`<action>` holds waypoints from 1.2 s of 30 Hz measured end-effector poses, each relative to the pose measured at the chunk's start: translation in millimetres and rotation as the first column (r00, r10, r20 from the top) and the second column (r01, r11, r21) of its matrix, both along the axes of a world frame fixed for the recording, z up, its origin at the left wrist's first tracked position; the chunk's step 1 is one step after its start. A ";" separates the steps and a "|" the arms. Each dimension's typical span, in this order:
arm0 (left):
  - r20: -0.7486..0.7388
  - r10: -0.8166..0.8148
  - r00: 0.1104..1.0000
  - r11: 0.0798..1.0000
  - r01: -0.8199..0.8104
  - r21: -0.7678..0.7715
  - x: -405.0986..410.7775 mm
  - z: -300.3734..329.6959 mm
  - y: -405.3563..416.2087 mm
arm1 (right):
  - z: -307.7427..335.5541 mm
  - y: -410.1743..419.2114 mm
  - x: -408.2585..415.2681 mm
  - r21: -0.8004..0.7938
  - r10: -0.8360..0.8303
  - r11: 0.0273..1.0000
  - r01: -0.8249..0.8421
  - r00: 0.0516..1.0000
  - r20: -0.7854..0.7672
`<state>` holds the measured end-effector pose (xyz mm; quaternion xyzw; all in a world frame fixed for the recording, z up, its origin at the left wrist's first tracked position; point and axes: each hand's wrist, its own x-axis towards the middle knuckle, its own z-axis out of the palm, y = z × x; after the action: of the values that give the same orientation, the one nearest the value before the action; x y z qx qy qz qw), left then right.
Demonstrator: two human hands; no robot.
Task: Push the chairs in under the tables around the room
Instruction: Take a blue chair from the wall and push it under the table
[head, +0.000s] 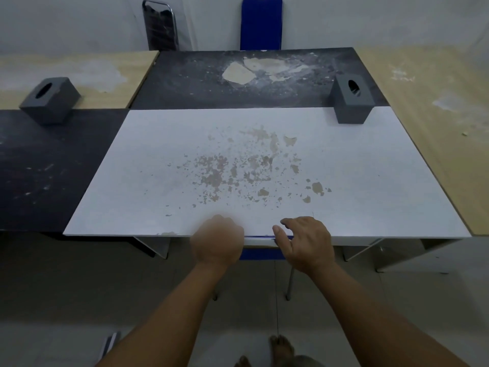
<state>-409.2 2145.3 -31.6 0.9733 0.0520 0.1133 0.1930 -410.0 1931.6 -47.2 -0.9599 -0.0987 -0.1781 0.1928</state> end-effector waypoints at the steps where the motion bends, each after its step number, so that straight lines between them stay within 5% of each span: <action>1: 0.012 -0.002 1.000 1.000 0.002 0.003 -0.5 -0.7 0.5 | -1.2 0.4 -0.2 0.001 0.004 1.000 -0.004 1.000 -0.005; 31: -0.021 0.005 1.000 0.998 -0.004 0.065 -12.9 -3.0 -2.7 | -0.4 -5.2 -9.4 0.017 0.064 0.998 -0.062 0.989 -0.134; 36: -0.142 -0.005 0.990 0.992 0.023 0.126 -14.3 -0.2 -2.5 | 8.6 -6.1 -7.3 -0.063 0.101 0.989 -0.131 0.933 -0.345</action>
<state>-423.5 2142.7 -31.8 0.9895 0.0515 0.0457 0.1271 -417.3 1925.5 -38.6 -0.9760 -0.1278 0.0066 0.1761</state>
